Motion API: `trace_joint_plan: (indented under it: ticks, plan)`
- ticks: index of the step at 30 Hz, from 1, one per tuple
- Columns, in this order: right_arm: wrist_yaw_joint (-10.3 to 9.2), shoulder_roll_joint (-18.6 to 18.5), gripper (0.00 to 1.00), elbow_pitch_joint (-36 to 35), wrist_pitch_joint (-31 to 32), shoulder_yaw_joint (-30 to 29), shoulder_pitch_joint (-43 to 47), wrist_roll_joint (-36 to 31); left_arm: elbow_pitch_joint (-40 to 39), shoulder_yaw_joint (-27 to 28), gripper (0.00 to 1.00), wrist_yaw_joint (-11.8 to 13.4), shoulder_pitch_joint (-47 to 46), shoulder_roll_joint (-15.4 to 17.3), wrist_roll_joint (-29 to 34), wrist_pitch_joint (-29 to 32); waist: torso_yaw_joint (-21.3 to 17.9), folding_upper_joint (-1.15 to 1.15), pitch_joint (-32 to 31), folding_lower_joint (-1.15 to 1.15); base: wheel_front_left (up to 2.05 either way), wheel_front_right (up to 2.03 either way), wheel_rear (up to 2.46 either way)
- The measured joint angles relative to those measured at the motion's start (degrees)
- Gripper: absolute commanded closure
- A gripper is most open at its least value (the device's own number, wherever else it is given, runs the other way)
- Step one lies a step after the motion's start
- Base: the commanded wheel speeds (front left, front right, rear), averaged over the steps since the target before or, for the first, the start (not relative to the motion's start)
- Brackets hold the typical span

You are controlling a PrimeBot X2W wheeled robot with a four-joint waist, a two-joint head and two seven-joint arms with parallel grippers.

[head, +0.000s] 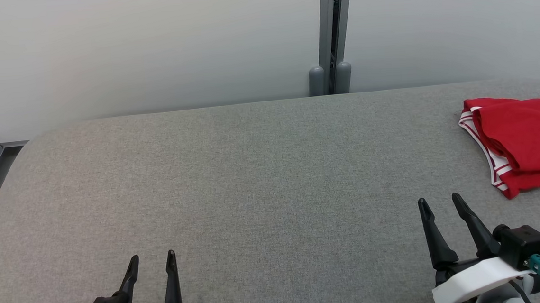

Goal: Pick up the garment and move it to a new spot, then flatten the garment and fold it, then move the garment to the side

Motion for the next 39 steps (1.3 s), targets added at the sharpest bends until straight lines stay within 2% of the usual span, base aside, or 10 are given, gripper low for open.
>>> trace_joint_plan:
  ticks: [7,8,13,39]
  plan:
    - [0.00,0.0,0.00,0.5,0.0,-0.2,0.2,0.0,-0.2,-0.3,0.00,0.2,0.1,0.1,-0.2,0.0,0.0,0.00,0.0,0.00,0.00,0.00,0.00]
    - [0.00,0.0,1.00,0.7,0.0,-0.2,0.3,0.0,0.0,-0.3,1.00,0.1,0.2,0.1,-0.3,0.0,0.0,0.00,0.0,0.00,0.00,0.00,0.00]
    - [0.00,0.6,1.00,2.8,0.4,0.0,2.4,0.7,2.2,-0.4,1.00,0.1,1.6,-0.8,-0.9,0.3,0.0,0.00,0.0,0.00,0.00,0.00,0.00]
    - [0.00,0.4,1.00,1.2,6.9,-3.7,1.9,25.2,1.7,5.0,1.00,-4.4,-1.0,-1.2,-24.4,6.9,-0.4,0.00,0.3,0.00,0.00,0.00,0.00]
